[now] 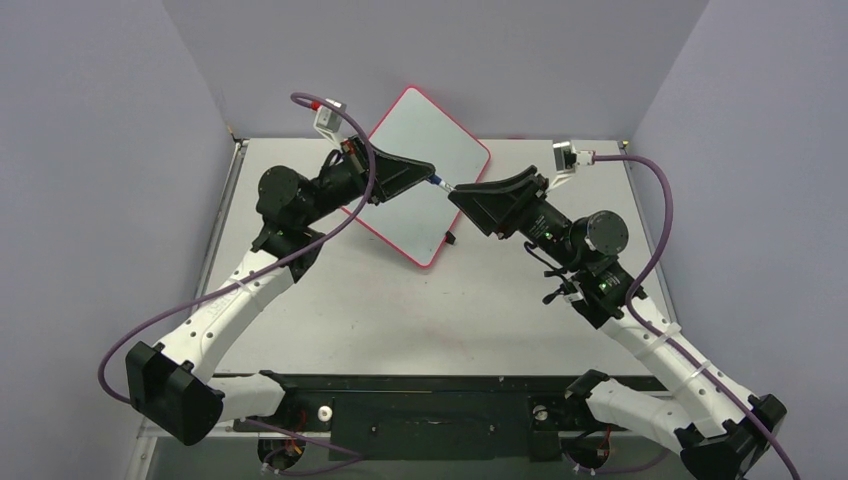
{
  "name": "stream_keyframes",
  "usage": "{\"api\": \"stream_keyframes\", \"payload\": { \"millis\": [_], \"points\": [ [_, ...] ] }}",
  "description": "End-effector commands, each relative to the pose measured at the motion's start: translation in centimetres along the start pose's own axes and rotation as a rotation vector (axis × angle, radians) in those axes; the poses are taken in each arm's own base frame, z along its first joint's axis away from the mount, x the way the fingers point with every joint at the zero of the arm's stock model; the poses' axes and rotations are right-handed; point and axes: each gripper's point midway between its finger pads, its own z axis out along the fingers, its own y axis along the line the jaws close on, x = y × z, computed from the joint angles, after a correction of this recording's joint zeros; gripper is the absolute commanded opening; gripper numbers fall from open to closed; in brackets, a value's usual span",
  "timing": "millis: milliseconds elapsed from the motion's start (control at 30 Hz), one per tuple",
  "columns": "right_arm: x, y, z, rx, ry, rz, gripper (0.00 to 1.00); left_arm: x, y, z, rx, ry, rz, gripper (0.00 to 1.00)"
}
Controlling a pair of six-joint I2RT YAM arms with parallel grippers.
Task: Write a sentence on the whiteboard
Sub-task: Open the whiteboard marker at the center of the board.
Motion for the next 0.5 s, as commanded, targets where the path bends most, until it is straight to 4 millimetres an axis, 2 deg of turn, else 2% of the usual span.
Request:
{"api": "stream_keyframes", "payload": {
  "millis": [0, 233, 467],
  "points": [
    [-1.85, 1.76, 0.42, -0.071, -0.050, -0.027, 0.36, -0.77, -1.32, 0.38, 0.042, -0.033, 0.053, 0.00],
    [-1.72, 1.51, 0.76, -0.073, -0.047, -0.012, 0.35, -0.47, -1.25, 0.51, 0.040, -0.028, 0.057, 0.00],
    [-1.66, 1.49, 0.95, -0.079, -0.045, 0.000, 0.29, -0.05, -0.84, 0.43, 0.028, -0.025, 0.059, 0.00]
  ]
}}
